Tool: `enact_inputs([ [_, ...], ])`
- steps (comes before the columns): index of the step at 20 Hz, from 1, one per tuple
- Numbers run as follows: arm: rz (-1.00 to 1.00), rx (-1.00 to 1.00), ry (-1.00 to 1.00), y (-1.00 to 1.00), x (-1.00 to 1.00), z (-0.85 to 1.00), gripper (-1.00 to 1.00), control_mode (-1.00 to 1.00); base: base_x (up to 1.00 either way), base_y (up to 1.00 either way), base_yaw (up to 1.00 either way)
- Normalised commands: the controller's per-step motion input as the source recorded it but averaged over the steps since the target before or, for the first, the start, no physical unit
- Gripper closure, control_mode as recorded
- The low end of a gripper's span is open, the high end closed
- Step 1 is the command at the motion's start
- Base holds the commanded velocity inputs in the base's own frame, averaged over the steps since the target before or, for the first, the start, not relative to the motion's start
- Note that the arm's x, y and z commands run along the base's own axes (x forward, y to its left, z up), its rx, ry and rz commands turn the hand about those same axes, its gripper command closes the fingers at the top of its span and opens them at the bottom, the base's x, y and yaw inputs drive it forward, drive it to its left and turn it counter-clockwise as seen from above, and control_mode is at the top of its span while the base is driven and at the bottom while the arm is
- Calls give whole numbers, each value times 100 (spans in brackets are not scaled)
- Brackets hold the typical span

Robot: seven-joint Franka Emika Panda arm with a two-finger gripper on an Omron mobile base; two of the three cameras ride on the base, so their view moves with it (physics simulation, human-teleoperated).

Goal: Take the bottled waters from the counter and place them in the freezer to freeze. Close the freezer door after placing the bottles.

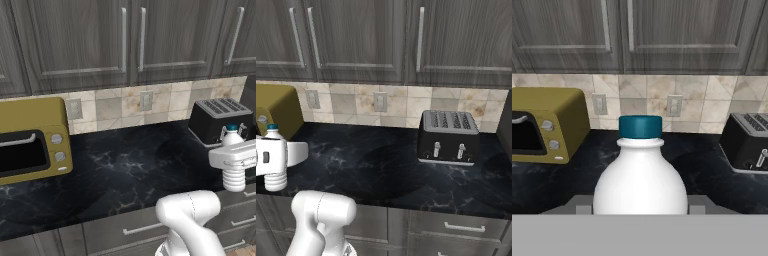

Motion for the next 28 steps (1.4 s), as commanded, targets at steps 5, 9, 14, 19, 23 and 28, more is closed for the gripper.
enact_inputs([
  [5, 0, 0, 0, 0, 0, 0, 100, -100, 0, 0, 0],
  [9, 0, 0, 0, 0, 0, 0, 100, 100, -2, 0, 0],
  [14, 0, 0, 0, 0, 0, 0, 100, 100, -45, 1, -4],
  [19, 0, 0, 0, 0, 0, 0, 100, 100, -73, 22, -52],
  [23, 0, 0, 0, 0, 0, 0, 100, 100, -70, 47, -68],
  [28, 0, 0, 0, 0, 0, 0, 100, 100, -45, 45, -70],
])
